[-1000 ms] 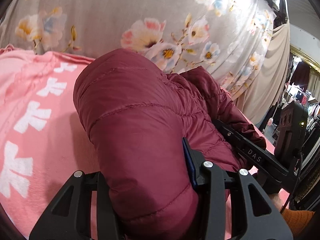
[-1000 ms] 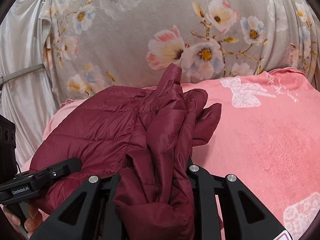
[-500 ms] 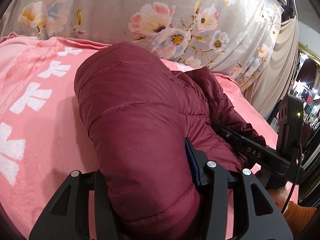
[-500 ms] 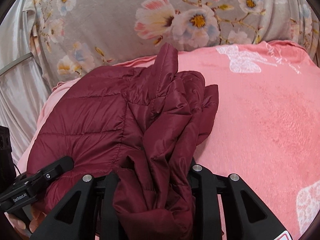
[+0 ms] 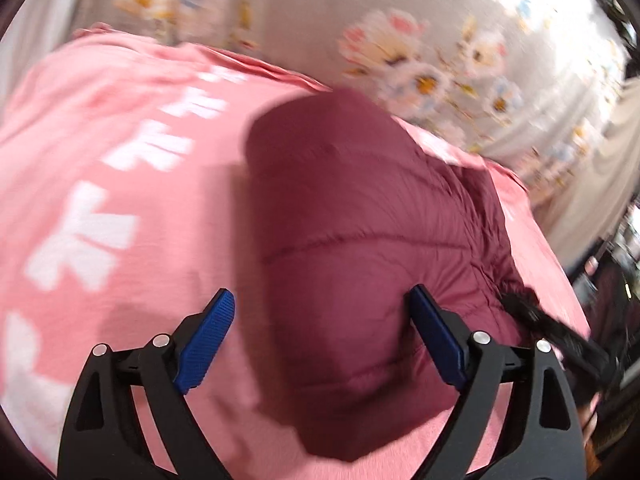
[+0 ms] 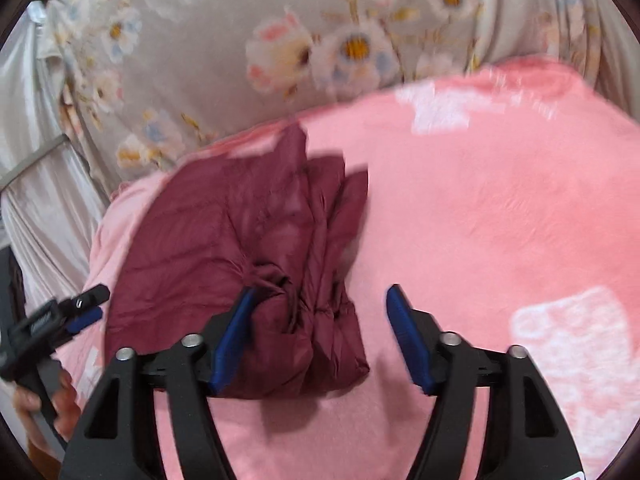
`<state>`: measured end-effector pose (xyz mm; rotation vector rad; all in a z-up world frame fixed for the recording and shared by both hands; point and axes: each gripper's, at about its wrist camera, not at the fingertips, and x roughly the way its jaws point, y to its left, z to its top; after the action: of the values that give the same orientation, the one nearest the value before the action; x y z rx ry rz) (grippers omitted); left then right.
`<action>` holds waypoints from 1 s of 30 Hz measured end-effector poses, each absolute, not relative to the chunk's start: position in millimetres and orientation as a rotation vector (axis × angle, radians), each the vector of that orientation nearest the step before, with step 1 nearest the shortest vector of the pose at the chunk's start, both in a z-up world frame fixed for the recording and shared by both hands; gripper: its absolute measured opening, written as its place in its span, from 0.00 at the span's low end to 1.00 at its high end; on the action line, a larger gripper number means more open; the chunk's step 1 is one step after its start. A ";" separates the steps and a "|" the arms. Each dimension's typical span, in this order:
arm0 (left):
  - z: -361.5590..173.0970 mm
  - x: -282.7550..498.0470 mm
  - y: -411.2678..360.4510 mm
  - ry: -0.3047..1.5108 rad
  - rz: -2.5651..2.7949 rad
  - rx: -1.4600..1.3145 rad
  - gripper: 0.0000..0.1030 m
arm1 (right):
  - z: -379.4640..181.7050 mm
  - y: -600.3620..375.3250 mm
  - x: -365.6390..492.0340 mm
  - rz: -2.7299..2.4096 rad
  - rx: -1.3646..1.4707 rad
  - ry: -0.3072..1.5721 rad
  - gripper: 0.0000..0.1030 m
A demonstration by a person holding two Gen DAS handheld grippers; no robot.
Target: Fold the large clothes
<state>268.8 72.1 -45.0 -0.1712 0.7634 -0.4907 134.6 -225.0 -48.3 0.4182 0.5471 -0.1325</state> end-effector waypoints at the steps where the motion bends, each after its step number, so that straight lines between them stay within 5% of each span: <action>1: -34.4 266.2 75.6 0.754 -0.416 -0.164 0.84 | -38.9 -221.5 132.2 -0.140 0.397 0.529 0.37; 4: -5.9 264.3 70.3 0.729 -0.309 -0.141 0.81 | -9.7 -202.7 140.3 -0.130 0.323 0.501 0.10; 6: 7.2 266.2 58.2 0.730 -0.290 -0.129 0.77 | -0.2 -186.0 151.2 -0.118 0.255 0.497 0.04; 15: -10.3 286.4 2.7 0.796 -0.180 -0.017 0.70 | -31.9 -169.6 197.9 -0.208 0.140 0.595 0.01; 30: -42.1 302.9 -17.5 0.794 -0.133 0.051 0.73 | -75.7 -186.6 226.5 -0.231 0.173 0.689 0.00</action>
<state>302.9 -17.5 -42.1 0.0509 0.7938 -0.1332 226.5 -186.6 -75.7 0.1729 0.6886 -0.2308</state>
